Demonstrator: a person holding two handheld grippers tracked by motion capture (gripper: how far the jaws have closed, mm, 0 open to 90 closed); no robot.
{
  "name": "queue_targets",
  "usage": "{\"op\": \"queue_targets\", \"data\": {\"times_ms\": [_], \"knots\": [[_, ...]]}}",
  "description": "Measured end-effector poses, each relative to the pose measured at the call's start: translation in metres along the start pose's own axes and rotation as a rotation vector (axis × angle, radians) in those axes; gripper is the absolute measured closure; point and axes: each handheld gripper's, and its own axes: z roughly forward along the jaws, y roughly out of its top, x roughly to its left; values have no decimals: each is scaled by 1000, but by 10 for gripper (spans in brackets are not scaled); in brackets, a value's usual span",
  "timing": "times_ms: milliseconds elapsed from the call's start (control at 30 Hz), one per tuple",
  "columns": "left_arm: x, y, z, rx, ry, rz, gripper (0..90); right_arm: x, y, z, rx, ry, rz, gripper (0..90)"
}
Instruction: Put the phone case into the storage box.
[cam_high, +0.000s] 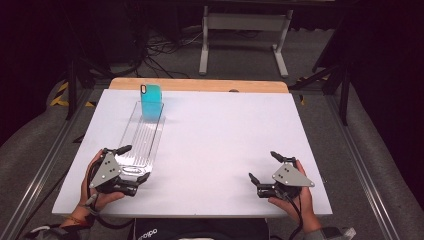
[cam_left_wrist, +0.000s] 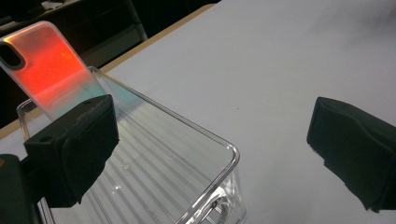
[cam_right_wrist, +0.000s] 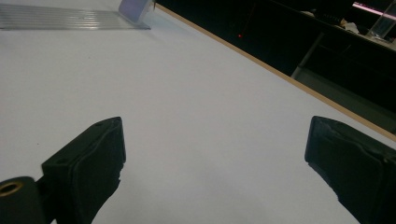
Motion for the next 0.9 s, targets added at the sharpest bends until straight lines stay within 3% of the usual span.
{"op": "queue_targets", "data": {"times_ms": [67,467,900], "knots": [[1,-1,-1,-12,2,-13,28,2,1,0,-3,2,-2,59],[1,1,2,11,20,19,27,5,3,0,-8,9,-23,60],[3,2,4,10,39,16,27,5,6,1,-9,2,-26,66]]}}
